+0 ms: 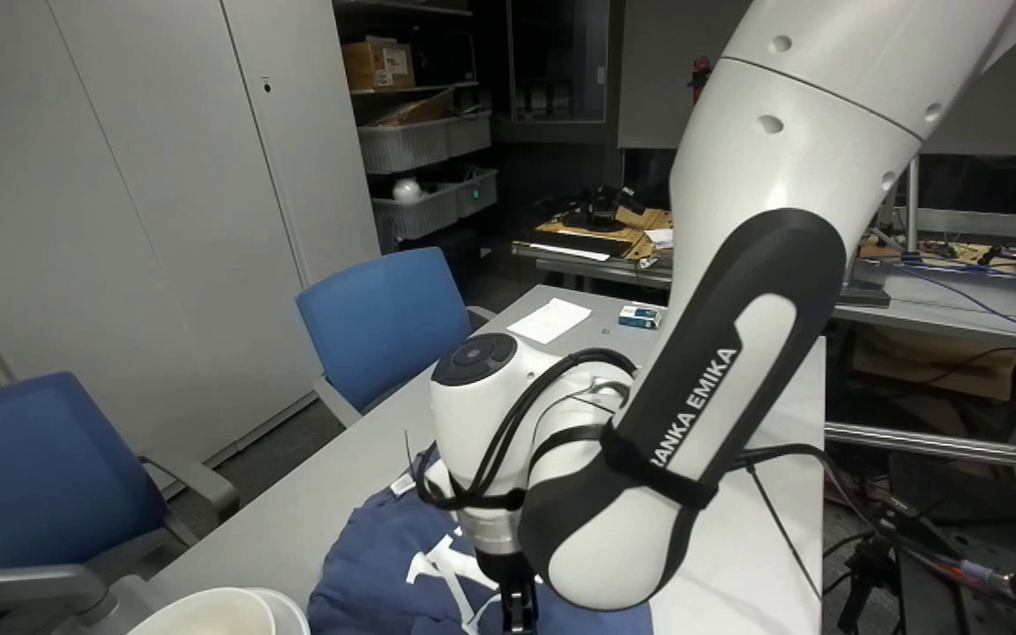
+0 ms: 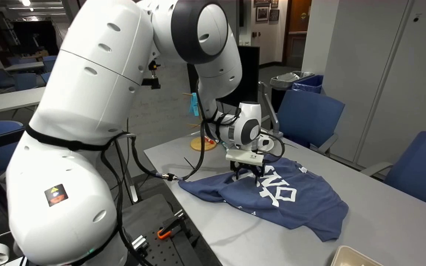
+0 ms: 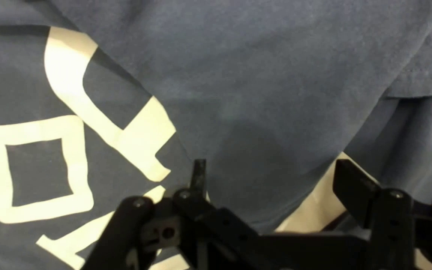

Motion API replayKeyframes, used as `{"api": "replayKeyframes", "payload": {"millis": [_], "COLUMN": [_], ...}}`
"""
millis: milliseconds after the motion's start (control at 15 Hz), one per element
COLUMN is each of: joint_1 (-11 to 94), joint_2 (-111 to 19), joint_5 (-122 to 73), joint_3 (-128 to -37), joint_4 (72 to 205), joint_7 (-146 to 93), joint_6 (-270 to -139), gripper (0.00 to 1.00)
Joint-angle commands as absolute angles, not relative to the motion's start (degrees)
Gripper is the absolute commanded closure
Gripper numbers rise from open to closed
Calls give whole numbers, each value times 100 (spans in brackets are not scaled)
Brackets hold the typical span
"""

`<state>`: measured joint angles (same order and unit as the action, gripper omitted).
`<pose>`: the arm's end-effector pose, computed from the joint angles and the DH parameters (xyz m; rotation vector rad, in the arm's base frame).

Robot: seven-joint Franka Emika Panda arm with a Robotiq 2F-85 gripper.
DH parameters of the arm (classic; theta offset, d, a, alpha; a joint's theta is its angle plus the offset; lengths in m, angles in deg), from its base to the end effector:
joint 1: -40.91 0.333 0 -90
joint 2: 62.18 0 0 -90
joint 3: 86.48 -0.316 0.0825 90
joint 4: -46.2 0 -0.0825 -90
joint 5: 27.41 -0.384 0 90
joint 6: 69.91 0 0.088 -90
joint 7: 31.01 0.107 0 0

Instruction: Unfold the blue t-shirt

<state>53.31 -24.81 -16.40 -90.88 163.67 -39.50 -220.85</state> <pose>0.5495 0.1723 0.1099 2.9577 0.9120 -0.0922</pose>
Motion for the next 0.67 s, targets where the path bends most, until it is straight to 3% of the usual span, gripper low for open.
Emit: {"api": "replayKeyframes", "payload": {"millis": [0, 133, 200, 600], "joint_1": [5499, 5531, 5546, 5586], "joint_2": [-2275, -2223, -2199, -2102], "joint_5": [-1485, -1489, -1495, -1522], "joint_3": [-8988, -8985, -8981, -8918], "joint_4": [16116, 16058, 16030, 15927], "joint_7": [-3634, -3574, -3540, -3363], "joint_6": [-22043, -22039, -22039, -22005], "gripper": [16, 30, 45, 91]}}
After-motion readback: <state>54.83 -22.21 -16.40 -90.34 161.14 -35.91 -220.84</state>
